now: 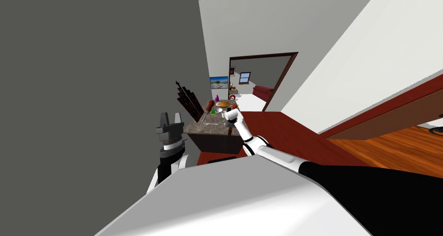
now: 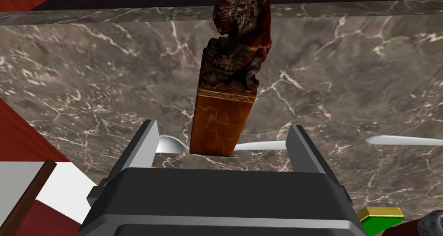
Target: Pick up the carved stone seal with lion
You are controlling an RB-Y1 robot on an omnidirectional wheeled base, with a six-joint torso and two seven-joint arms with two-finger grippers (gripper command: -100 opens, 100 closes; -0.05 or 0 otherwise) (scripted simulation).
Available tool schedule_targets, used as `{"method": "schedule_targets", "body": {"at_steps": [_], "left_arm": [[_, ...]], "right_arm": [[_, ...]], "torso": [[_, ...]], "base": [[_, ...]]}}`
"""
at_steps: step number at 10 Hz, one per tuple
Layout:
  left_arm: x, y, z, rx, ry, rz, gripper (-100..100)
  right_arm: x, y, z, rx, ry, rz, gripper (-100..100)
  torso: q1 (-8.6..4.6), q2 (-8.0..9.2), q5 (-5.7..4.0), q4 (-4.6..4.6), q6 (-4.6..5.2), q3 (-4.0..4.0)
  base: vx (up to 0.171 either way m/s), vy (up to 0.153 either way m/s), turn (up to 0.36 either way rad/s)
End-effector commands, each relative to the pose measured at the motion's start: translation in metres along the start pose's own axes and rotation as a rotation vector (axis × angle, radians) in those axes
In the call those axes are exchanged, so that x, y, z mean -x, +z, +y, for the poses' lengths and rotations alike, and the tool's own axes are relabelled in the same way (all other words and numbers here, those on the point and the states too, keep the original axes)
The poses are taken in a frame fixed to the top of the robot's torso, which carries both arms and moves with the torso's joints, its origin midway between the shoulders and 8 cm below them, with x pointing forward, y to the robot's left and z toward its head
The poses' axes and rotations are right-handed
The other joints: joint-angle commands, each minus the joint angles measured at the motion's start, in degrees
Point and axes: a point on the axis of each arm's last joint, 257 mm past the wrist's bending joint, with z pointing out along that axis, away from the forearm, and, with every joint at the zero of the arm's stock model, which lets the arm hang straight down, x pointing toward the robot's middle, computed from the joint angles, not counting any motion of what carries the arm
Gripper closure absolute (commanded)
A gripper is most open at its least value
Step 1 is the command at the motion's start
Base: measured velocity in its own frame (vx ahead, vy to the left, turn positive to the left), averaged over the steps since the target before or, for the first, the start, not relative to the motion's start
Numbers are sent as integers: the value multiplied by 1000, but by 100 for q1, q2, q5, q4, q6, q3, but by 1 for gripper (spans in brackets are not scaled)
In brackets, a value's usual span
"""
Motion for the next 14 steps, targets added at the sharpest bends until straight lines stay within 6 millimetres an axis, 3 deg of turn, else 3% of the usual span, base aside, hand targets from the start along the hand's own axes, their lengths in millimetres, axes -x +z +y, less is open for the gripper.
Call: {"method": "schedule_targets", "body": {"at_steps": [1, 4, 5, 6, 10, 11, 12, 14], "left_arm": [[0, 0, 0, 0, 0, 0, 0], [0, 0, 0, 0, 0, 0, 0], [0, 0, 0, 0, 0, 0, 0], [0, 0, 0, 0, 0, 0, 0], [0, 0, 0, 0, 0, 0, 0], [0, 0, 0, 0, 0, 0, 0], [0, 0, 0, 0, 0, 0, 0], [0, 0, 0, 0, 0, 0, 0]], "right_arm": [[-2, 10, 0, -2, 6, 0, -100], [-4, 24, -1, -4, 15, 1, -100], [-3, 21, -1, -4, 12, 2, -100], [-3, 21, 0, -3, 13, 0, 100], [-3, 21, -1, -4, 15, 0, 100], [-3, 21, -1, -4, 15, 0, 0], [-2, 12, 0, -2, 7, 0, 100], [0, 2, 0, 0, 2, 0, 100]], "torso": [[0, 0, 0, 0, 0, 0], [-9, -5, -2, -1, 0, -3], [-8, -4, -2, -1, 0, -3], [-5, -3, -1, 0, 0, -2], [0, -3, 0, -2, -4, -2], [0, -3, 0, -2, -3, -2], [0, -3, 0, -2, -3, -2], [9, 3, 2, 1, -2, 2]], "base": [[5, -13, 46], [9, -18, 36], [2, -7, 5], [0, 0, 0], [0, 0, 0], [0, 0, 0], [-8, 14, -46], [-8, 24, -43]]}}
